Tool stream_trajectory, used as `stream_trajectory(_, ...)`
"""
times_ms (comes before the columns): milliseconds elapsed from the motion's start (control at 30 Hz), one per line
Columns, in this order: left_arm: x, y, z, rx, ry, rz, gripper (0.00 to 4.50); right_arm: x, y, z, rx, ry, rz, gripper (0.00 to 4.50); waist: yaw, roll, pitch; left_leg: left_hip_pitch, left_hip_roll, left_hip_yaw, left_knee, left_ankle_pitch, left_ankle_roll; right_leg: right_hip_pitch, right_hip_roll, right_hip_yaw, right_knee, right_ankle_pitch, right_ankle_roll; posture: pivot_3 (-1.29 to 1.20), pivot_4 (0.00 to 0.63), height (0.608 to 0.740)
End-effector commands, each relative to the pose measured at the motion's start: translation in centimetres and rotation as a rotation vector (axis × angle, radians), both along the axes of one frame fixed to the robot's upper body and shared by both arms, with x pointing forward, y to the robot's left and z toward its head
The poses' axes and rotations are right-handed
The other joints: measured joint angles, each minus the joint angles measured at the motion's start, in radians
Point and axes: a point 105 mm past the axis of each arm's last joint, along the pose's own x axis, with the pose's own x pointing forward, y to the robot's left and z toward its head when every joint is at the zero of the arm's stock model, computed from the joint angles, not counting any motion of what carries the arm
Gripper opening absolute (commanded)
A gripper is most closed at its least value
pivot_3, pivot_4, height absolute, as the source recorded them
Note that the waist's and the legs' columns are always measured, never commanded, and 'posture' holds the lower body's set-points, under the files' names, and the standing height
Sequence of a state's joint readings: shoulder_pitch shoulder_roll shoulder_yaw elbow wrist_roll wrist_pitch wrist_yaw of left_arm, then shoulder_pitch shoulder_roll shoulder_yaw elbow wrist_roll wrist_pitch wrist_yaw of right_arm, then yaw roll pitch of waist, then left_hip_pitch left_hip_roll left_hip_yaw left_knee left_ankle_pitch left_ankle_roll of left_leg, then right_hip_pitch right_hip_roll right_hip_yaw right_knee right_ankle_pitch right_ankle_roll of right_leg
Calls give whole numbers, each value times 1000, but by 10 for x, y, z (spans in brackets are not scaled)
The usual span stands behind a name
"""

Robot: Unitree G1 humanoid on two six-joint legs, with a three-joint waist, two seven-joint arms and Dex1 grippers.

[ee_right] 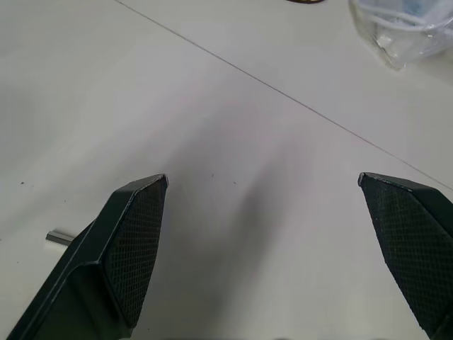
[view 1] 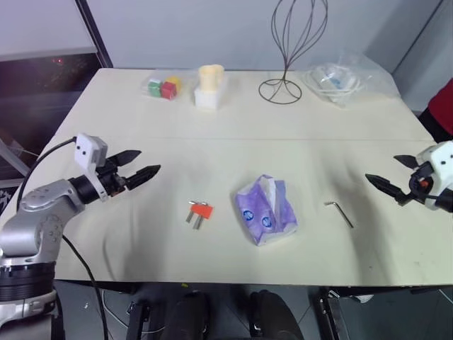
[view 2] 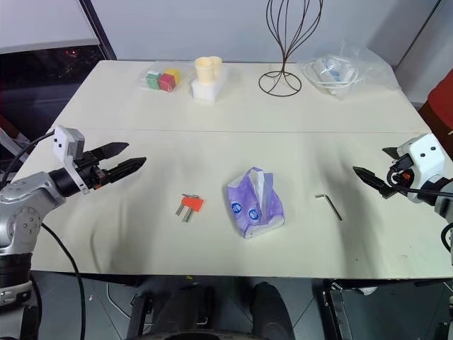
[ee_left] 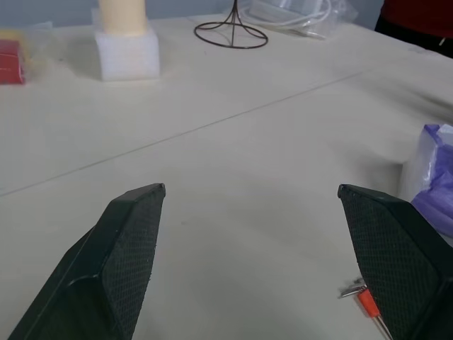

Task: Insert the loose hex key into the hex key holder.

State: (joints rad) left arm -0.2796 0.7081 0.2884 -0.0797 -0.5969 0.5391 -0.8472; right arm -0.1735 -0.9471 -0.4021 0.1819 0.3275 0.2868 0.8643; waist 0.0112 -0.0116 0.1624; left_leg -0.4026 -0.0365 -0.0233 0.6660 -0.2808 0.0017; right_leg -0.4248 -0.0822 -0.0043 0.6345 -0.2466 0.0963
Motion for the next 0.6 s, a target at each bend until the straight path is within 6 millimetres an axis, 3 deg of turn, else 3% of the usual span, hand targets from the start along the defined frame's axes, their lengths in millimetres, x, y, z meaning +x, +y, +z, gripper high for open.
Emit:
stream_trajectory(33,0,1,9,35,-43,-6,4090,1,-1,13,-25,-44,6,4500,0,0,0,0,0,0,0,0,0,0,0,0,0,0,0,0,150,740)
stream_trajectory(267,5,2,8,91,-46,-33,4090,4,0,15,-35,-40,16,4500,0,0,0,0,0,0,0,0,0,0,0,0,0,0,0,0,150,740)
stream_trajectory(367,8,-5,16,72,-51,-75,4090,5,4,16,-42,-34,36,4500,1,0,0,0,0,0,0,0,0,0,0,0,0,0,0,0,150,740)
stream_trajectory(600,-26,-28,22,193,27,-411,4090,3,16,20,-130,-11,134,4500,-5,1,0,0,0,1,0,0,0,0,1,0,0,0,0,0,150,740)
